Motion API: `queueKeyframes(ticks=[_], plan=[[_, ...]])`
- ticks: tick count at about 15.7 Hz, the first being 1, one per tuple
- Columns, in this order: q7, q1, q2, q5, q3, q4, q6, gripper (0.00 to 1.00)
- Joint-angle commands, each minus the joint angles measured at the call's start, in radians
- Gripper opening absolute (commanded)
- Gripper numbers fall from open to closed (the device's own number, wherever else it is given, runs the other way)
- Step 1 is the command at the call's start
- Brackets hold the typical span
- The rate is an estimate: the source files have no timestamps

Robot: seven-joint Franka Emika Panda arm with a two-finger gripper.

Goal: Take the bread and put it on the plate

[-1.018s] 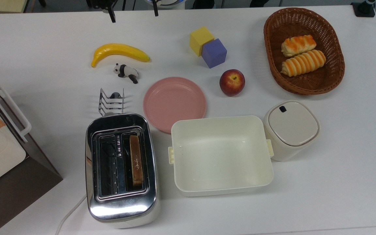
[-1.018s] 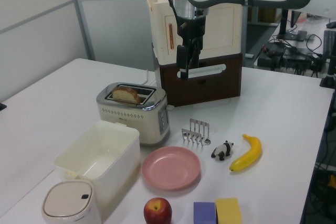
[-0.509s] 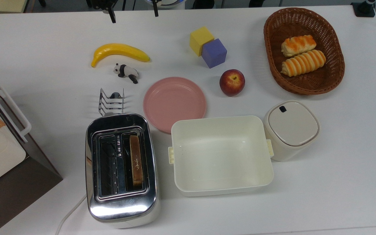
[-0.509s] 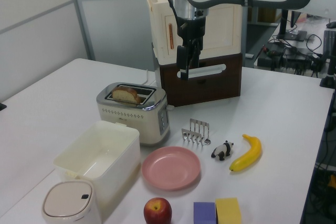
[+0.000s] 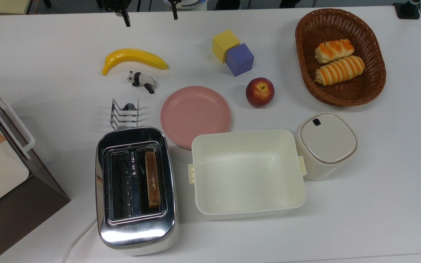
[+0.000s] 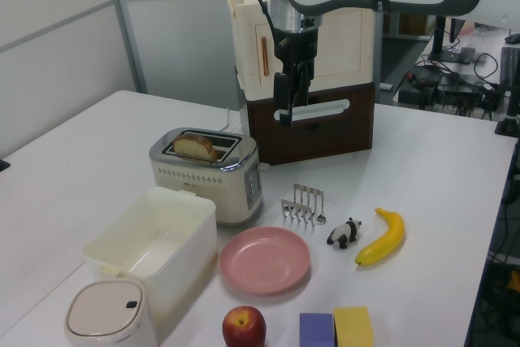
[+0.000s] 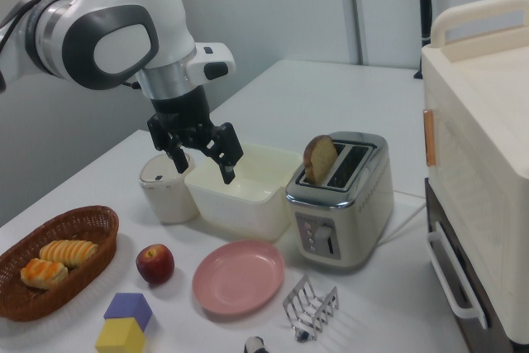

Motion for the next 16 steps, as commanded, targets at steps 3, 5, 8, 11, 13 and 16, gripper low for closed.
queueKeyframes(ticks=[3,5,8,11,13,16], plan=[[-0.063,-0.001,-0.011,-0.001,-0.006,-0.012,-0.018,1.0],[-0.063,0.001,-0.011,0.0,-0.006,-0.012,-0.018,1.0],[-0.061,-0.001,-0.005,-0.001,-0.006,-0.018,-0.015,1.0],[-0.067,-0.001,-0.003,-0.003,-0.006,-0.02,-0.007,1.0],[-0.067,-0.002,-0.003,-0.003,-0.007,-0.02,-0.007,1.0],[-0.067,0.001,0.009,-0.003,-0.01,-0.02,0.002,1.0]])
